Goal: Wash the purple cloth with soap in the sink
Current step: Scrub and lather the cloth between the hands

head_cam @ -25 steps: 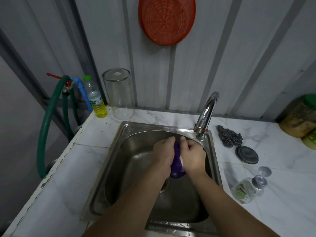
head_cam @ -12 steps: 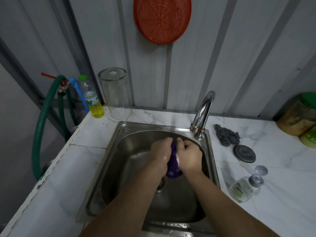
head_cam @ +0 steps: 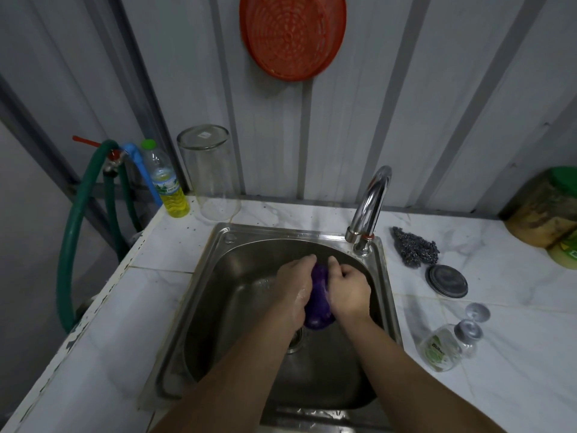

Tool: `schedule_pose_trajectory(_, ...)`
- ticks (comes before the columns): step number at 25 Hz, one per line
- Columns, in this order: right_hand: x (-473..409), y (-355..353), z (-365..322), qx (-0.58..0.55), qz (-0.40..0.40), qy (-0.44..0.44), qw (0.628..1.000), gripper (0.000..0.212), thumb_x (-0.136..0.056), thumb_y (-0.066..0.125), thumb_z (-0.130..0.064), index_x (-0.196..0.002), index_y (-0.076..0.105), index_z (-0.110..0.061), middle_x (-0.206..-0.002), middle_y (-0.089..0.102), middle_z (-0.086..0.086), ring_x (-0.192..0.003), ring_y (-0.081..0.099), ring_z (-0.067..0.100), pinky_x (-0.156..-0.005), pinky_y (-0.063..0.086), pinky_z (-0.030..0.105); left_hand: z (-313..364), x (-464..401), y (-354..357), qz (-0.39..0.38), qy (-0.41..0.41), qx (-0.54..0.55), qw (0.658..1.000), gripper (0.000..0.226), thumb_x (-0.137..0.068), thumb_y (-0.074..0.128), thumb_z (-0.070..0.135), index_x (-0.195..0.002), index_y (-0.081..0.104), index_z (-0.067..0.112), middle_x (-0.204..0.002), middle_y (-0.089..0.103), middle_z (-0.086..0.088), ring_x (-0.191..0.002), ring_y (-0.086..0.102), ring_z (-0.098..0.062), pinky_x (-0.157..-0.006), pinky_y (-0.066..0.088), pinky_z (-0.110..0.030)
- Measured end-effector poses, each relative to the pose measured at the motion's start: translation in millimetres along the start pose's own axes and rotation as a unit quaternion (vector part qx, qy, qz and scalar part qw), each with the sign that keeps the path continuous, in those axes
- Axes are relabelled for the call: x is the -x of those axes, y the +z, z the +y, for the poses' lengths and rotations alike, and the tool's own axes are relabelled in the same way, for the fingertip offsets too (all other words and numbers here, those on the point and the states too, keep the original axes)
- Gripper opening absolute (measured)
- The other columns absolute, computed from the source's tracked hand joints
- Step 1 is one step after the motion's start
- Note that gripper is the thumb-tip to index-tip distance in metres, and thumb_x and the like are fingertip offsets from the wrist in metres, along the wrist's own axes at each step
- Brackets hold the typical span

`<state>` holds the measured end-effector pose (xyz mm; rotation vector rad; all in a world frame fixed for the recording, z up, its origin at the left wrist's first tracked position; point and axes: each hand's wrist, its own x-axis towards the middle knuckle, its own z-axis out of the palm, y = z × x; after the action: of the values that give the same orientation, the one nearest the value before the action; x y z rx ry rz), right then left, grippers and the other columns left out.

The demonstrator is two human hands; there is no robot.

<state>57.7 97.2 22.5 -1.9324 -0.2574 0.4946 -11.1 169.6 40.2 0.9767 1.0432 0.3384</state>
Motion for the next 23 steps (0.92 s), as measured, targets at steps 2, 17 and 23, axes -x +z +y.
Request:
schedule_pose_trajectory(2,8.4,-1.6,-1.9,-0.067,-0.033,-0.005,0.997,0.045,-0.095,0.056,-0.053,-0.066,0.063,-0.019,-0.059,0.066,-0.002,-0.059,0.065,0.014,-0.055,0.049,0.025,7.6,-5.5,-4.4,0.027,0.013,0.042,0.999,0.029,-0.085,0.065,0.043,-0.086,0.075,0.016,-0.084,0.075,-0.011,-0.087,0.074,-0.034,-0.086,0.059,-0.051)
schedule_pose_trajectory(17,64.4,-19.1,-19.4,0.027,-0.091,-0.403,0.91,0.023,-0.085,0.069,-0.04,-0.082,0.066,-0.018,-0.082,0.061,-0.009,-0.074,0.06,0.008,-0.063,0.049,0.021,-5.1,8.2,-32.3,-0.149,-0.121,0.175,0.966,0.057,-0.088,0.06,0.053,-0.048,0.066,0.013,-0.051,0.062,-0.004,-0.05,0.066,-0.018,-0.054,0.054,-0.024)
schedule_pose_trajectory(23,42.2,0.3,-19.1,0.114,0.0,-0.294,0.949,0.042,-0.088,0.064,-0.047,-0.056,0.055,-0.021,-0.055,0.058,-0.007,-0.052,0.057,0.006,-0.052,0.046,0.028,-8.5,23.5,-8.5,-0.084,-0.087,0.157,0.98,0.031,-0.089,0.069,0.027,-0.064,0.057,0.012,-0.053,0.056,-0.006,-0.045,0.06,-0.018,-0.046,0.049,-0.024)
